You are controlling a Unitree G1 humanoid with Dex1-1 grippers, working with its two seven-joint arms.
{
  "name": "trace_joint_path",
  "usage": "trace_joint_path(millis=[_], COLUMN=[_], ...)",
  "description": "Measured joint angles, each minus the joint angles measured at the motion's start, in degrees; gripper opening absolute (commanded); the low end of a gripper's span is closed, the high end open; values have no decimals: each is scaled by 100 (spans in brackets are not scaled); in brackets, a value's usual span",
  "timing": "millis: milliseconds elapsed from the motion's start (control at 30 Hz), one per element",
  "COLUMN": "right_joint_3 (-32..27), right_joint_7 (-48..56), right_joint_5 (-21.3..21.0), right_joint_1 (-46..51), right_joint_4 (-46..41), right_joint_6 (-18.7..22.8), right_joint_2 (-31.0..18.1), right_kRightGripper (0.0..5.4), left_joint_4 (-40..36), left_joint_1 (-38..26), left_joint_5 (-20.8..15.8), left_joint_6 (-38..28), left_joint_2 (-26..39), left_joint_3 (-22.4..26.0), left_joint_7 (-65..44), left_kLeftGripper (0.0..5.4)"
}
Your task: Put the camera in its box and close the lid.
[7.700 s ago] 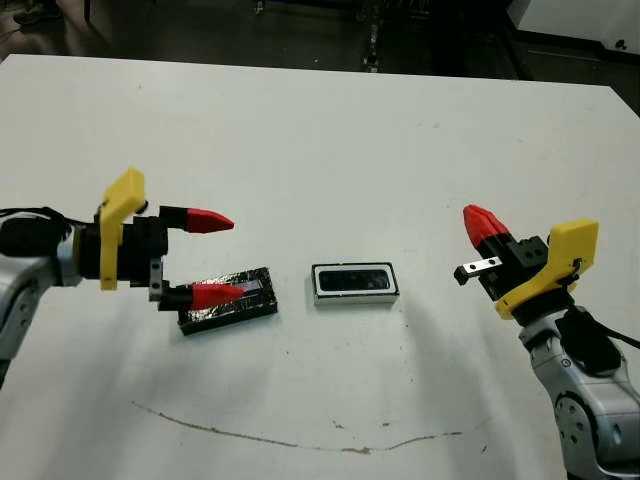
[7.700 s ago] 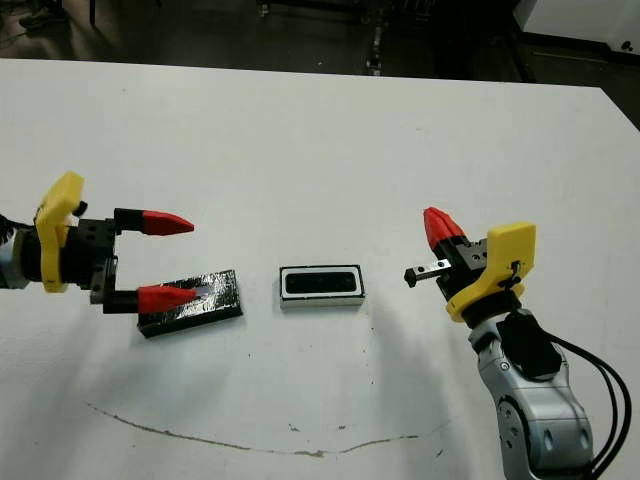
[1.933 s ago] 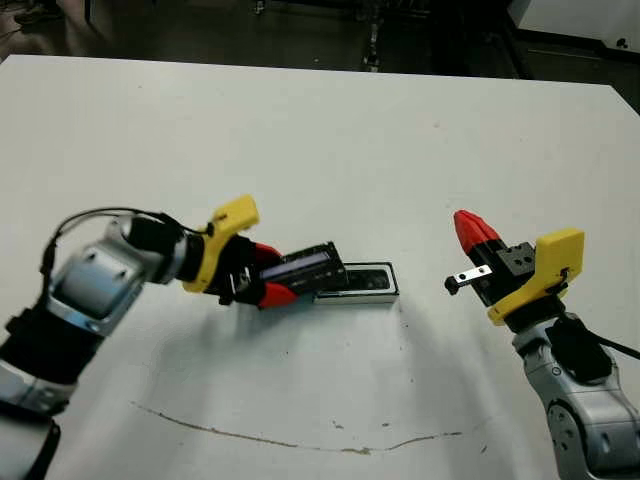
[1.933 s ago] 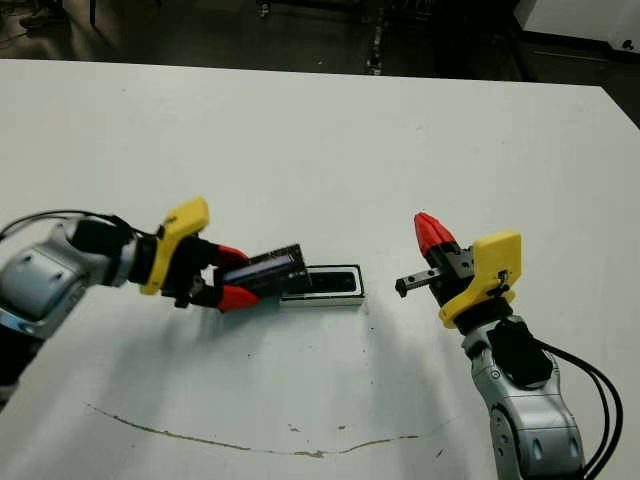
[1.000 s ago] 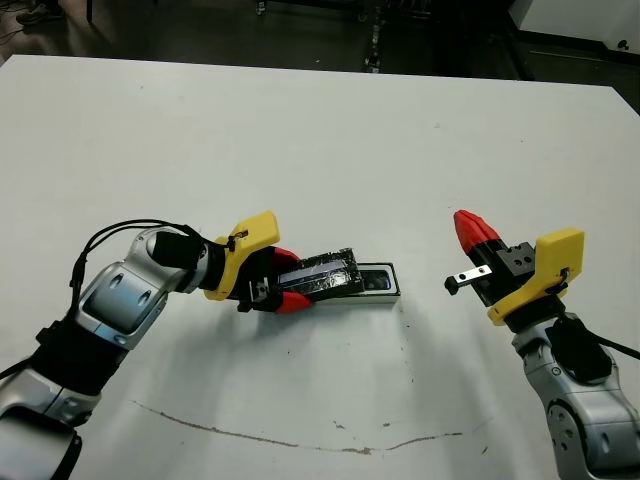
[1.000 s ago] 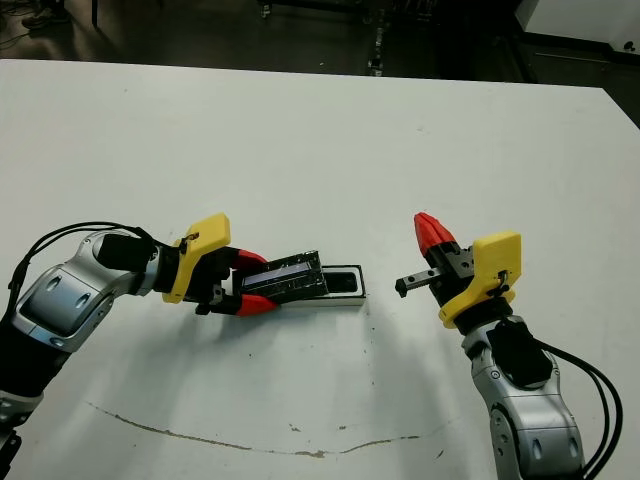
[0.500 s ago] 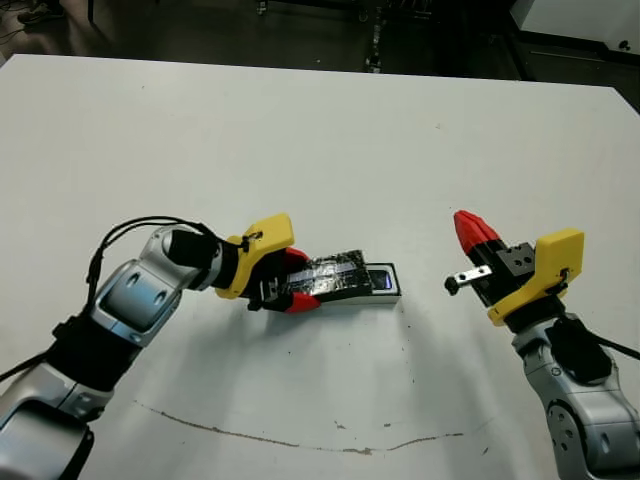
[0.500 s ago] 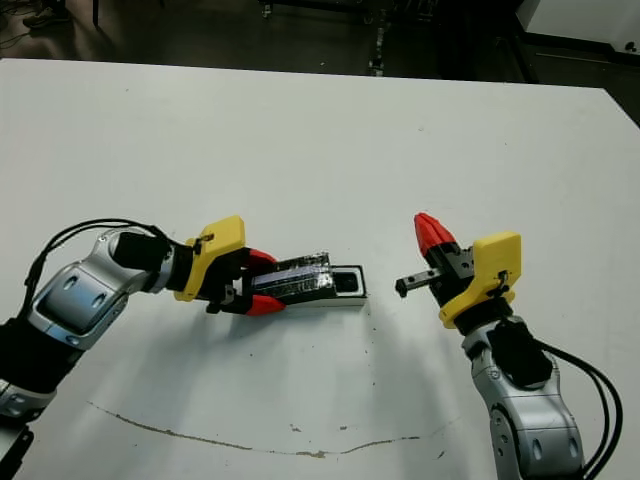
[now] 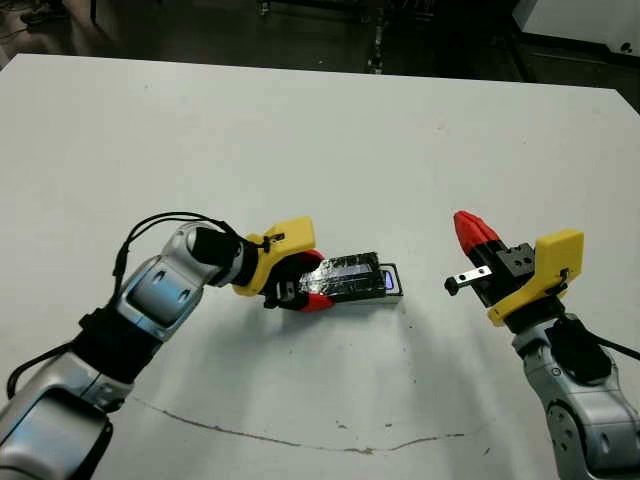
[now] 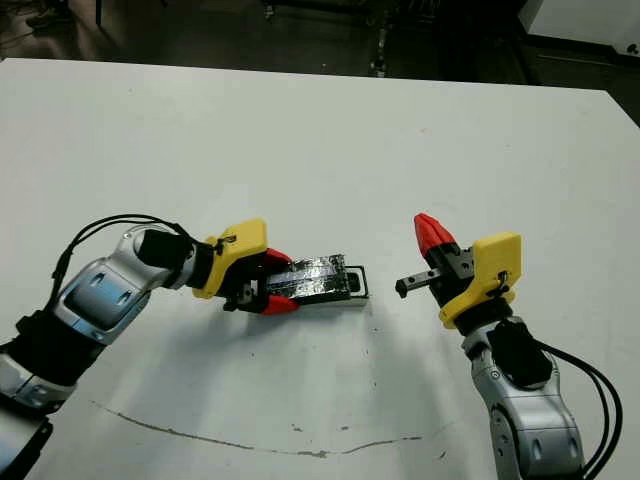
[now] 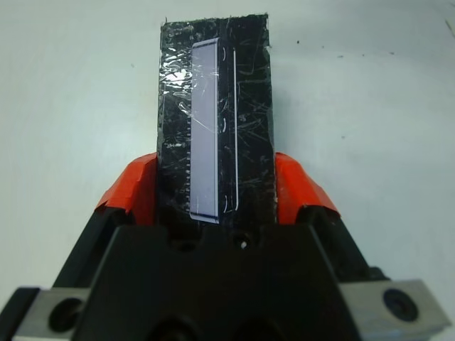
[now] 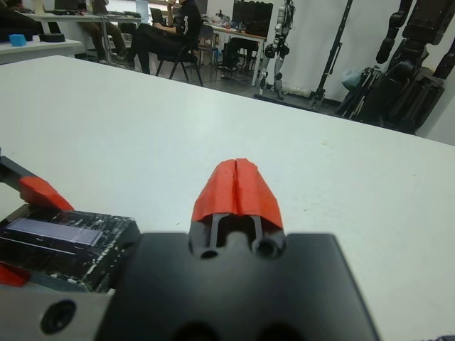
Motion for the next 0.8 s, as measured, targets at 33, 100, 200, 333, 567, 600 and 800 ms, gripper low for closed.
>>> trace_joint_path(millis=[33, 100, 200, 333, 567, 600, 800], right_joint_3=[0, 1, 1, 0, -1, -1, -11], right_joint_7=[1, 1, 1, 3, 5, 3, 3], right_joint_5=[-1, -2, 0, 3, 4, 3, 8], right_joint_1=[1, 3, 4, 5, 8, 8, 14], right_joint_4=[0, -1, -2, -2, -5, -8, -10], right_joint_6=[0, 1, 1, 0, 4, 5, 5], right_joint_2=[0, 0, 2, 4, 3, 3, 3], right_kRightGripper=[0, 0, 0, 0, 0, 0, 0], left_joint_4=[63, 163, 324, 464, 821, 873, 1311], left_joint_1=[-25, -67, -125, -198, -430, -453, -632], left_joint_5=[17, 48, 92, 130, 205, 216, 233], left_joint_6=[-37, -104, -197, -213, -45, -39, -19], left_joint_2=[-47, -126, -273, -371, -626, -660, -861], left_joint_3=[-16, -44, -73, -107, -191, -198, -234], left_joint_7=[0, 0, 0, 1, -62, -69, -176], left_kLeftGripper=[316, 316, 316, 316, 316, 316, 316])
